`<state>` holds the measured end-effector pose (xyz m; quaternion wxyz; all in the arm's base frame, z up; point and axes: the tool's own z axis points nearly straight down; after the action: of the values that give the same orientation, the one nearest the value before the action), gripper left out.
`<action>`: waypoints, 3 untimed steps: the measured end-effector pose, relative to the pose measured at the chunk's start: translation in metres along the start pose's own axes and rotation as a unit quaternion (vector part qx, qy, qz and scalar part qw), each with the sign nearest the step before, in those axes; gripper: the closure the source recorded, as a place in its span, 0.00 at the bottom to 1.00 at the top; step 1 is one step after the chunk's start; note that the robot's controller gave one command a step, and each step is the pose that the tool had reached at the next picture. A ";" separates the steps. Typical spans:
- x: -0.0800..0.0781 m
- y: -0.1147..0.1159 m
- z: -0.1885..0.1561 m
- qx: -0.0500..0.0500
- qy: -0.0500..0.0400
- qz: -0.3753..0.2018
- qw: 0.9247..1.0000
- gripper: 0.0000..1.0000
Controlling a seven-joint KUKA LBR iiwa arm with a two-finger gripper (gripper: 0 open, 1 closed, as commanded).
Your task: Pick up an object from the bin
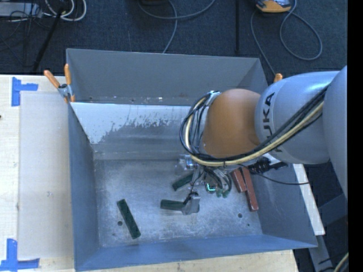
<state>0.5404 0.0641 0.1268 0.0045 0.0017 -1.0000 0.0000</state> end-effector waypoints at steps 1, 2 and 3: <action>0.041 -0.042 0.060 0.001 0.000 0.059 0.998 0.00; 0.038 -0.041 0.058 0.000 -0.003 0.060 0.998 1.00; 0.037 -0.054 -0.059 0.000 -0.008 0.037 0.999 1.00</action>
Offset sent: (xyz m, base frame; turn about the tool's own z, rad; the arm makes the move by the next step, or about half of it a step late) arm -0.0383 -0.0408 -0.0568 0.1191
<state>0.5038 0.0100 0.1857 -0.0037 -0.0355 -0.9994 0.0002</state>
